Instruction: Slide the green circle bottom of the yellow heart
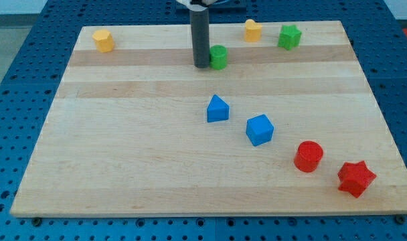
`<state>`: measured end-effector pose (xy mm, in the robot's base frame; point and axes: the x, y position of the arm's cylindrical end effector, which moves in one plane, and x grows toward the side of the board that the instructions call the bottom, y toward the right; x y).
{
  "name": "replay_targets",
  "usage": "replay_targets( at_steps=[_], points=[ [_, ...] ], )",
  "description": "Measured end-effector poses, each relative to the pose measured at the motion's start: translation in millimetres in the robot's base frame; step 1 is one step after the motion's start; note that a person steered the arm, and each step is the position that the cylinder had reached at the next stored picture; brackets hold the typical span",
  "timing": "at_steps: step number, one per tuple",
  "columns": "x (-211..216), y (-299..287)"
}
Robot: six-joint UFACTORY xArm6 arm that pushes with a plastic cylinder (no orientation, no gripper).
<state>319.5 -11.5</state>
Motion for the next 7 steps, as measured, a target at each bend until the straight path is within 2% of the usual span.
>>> replay_targets(
  at_steps=[2, 5, 7],
  points=[
    [-16, 60],
    [-73, 57],
    [-84, 57]
  ],
)
